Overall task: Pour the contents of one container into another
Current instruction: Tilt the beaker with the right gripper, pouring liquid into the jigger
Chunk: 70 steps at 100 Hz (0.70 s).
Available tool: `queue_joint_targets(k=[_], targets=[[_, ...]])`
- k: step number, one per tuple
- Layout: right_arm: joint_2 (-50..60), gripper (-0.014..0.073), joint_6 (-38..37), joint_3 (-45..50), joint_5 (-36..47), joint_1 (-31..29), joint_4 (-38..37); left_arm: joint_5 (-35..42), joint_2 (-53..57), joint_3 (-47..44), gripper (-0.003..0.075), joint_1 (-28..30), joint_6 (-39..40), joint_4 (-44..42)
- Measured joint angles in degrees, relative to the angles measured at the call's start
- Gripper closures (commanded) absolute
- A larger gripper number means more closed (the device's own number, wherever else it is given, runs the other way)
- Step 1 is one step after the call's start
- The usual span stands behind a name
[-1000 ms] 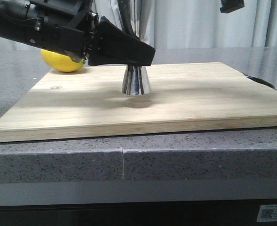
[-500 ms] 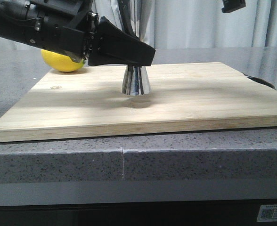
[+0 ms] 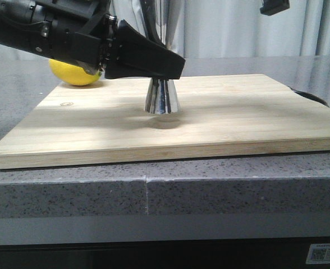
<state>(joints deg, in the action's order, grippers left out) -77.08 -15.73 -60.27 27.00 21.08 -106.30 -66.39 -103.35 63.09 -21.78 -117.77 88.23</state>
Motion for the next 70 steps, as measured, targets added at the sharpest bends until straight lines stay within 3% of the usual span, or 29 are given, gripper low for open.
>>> queue_joint_targets(k=[43,70], targets=[[0.00,0.0462,-11.14,0.00,0.13,0.00,0.00,0.00,0.00,0.00,0.0732,0.00,0.02,0.00],[0.23,0.0462,-22.44,0.00,0.36,0.00,0.00,0.00,0.00,0.00,0.0732,0.00,0.02,0.00]])
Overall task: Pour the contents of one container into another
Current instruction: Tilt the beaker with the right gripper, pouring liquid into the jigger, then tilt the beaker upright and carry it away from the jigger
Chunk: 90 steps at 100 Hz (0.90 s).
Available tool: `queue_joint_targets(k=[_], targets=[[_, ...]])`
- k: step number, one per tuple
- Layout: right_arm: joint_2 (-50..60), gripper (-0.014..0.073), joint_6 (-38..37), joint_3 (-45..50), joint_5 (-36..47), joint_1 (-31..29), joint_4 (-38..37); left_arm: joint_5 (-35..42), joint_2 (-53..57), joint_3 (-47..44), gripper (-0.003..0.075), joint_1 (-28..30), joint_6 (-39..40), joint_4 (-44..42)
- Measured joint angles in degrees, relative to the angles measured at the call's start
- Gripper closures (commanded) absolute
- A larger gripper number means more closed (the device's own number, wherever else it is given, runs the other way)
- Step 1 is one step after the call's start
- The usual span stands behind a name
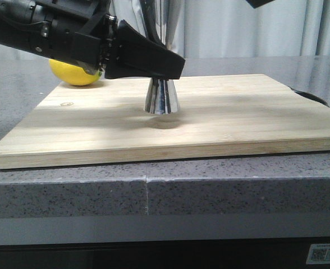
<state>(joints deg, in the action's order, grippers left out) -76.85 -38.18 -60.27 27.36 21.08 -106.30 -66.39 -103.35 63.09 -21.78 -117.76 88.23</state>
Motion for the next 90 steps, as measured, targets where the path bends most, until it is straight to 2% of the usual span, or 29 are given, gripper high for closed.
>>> queue_joint_targets(k=[32,59,90], targets=[[0.66,0.0462,-12.29,0.00,1.19,-4.34,1.97,0.00,0.00,0.00,0.0732,0.00,0.00,0.00],[0.66,0.0462,-13.55,-0.03,2.72,-11.19,16.13,0.00,0.00,0.00,0.0732,0.00,0.00,0.00],[-0.80,0.0462,-13.68,-0.12,6.25,-16.54,25.82,0.00,0.00,0.00,0.0732,0.00,0.00,0.00]])
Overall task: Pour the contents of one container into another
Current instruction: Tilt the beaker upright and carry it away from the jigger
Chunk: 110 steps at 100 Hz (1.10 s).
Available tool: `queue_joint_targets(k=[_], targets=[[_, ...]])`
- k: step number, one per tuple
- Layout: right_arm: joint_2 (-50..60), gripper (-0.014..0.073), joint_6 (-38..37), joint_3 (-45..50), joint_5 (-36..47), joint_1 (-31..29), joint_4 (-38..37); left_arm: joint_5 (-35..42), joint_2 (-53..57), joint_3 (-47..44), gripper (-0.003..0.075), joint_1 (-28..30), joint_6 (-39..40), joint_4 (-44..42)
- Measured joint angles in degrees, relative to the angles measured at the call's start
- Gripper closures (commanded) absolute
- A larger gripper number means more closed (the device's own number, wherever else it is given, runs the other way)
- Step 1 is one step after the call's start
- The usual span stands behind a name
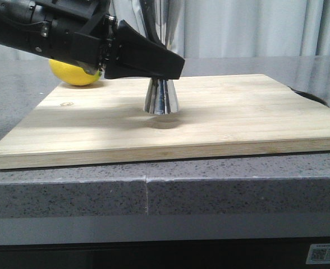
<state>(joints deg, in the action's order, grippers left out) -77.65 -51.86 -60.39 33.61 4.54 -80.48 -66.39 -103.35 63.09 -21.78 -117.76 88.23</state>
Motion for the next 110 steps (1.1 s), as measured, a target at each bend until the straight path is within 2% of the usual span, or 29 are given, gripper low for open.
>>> queue_joint_targets(k=[18,58,110], targets=[[-4.96,0.0462,0.00,0.00,4.14,-2.11,2.76,0.00,0.00,0.00,0.0732,0.00,0.10,0.00],[-16.66,0.0462,-0.23,0.00,17.38,-8.45,3.00,0.00,0.00,0.00,0.0732,0.00,0.10,0.00],[-24.47,0.0462,4.26,-0.13,19.29,-9.89,3.11,0.00,0.00,0.00,0.0732,0.00,0.10,-0.13]])
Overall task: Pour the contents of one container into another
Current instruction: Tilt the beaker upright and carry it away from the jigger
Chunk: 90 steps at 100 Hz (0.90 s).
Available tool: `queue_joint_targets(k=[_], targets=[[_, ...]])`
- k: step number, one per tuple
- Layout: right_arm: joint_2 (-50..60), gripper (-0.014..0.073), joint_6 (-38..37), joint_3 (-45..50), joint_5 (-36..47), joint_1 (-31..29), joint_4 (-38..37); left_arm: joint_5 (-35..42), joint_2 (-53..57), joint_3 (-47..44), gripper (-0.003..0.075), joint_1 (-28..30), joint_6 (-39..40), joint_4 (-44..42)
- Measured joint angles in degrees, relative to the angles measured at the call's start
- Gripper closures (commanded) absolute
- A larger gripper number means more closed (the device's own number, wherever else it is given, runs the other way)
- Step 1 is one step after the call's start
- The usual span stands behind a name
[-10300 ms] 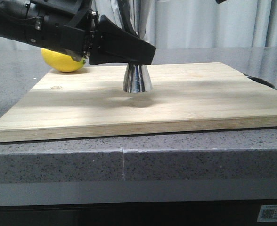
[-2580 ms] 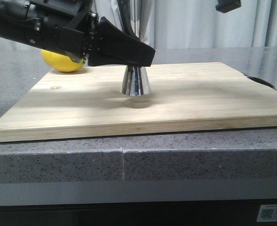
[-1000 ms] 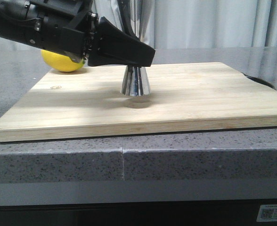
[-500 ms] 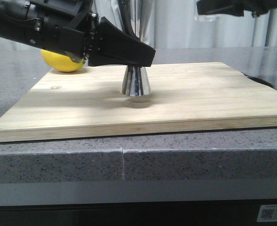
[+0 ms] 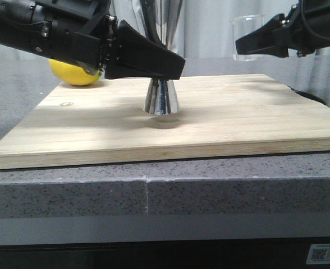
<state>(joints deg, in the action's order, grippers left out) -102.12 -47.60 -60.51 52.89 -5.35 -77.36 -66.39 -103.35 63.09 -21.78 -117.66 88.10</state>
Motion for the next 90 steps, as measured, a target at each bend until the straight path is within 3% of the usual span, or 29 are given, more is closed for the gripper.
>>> queue_joint_targets(k=[90], targets=[[-4.97,0.0462,5.88,-0.25,-0.33,0.00,3.35,0.00,0.00,0.00,0.0732,0.00,0.00,-0.62]])
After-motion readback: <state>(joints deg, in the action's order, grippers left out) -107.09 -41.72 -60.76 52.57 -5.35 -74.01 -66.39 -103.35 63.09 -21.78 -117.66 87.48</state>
